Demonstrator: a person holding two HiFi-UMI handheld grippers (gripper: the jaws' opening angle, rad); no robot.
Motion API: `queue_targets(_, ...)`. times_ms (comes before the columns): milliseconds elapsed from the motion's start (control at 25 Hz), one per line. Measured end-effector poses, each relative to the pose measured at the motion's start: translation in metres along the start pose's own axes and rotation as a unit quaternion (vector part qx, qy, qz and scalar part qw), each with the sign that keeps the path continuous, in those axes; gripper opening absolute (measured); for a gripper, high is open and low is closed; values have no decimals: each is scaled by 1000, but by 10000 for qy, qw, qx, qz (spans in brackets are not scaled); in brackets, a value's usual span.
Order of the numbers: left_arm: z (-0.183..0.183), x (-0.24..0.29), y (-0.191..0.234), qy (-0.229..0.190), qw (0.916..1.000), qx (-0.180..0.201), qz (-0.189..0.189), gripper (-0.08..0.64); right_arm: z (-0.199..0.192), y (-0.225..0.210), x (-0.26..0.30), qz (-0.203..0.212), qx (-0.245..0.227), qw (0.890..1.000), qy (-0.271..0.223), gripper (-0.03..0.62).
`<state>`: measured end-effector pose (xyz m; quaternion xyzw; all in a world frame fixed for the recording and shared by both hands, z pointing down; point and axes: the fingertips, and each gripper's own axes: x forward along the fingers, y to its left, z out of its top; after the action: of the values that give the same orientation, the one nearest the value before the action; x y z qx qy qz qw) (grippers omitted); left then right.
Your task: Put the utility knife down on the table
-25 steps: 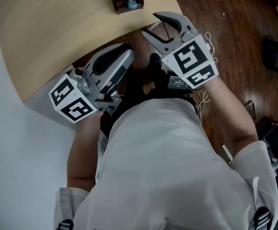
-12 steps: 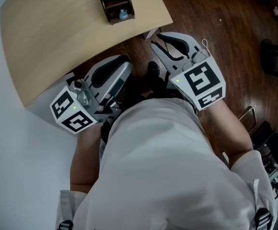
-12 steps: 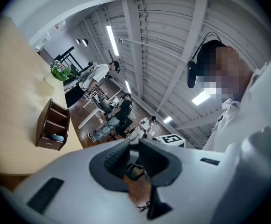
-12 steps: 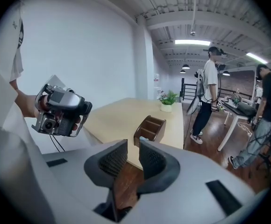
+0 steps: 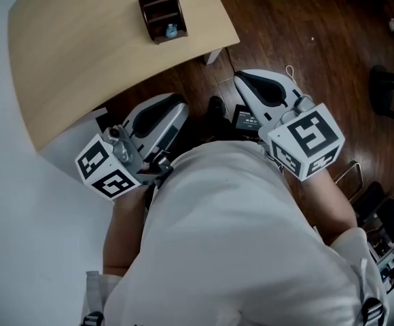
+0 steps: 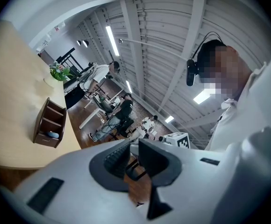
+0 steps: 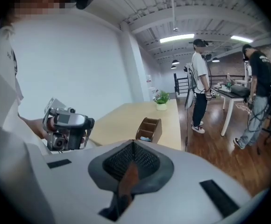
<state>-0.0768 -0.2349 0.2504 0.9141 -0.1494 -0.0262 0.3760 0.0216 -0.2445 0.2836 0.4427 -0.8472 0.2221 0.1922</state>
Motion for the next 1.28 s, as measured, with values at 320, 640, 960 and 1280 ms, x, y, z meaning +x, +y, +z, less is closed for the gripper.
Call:
queue_targets(320,3,-22,-5,50,10000,57,-5,55,14,5,-18,-99,566,9977,-346,0)
queue_targets(640,8,-24,-11,190,9996,195,-113,55,28,0,-37,-380,486,9965,-564,0)
queue_targets(960,11,-26,-15,267,9991,248,-210,55,36,10,-39,-461,294,9966,-611,0)
queue_targets(1280,14,-21,-18,260,9990,268,-237,55,42,8,-41,-498,197,9965,-635,0)
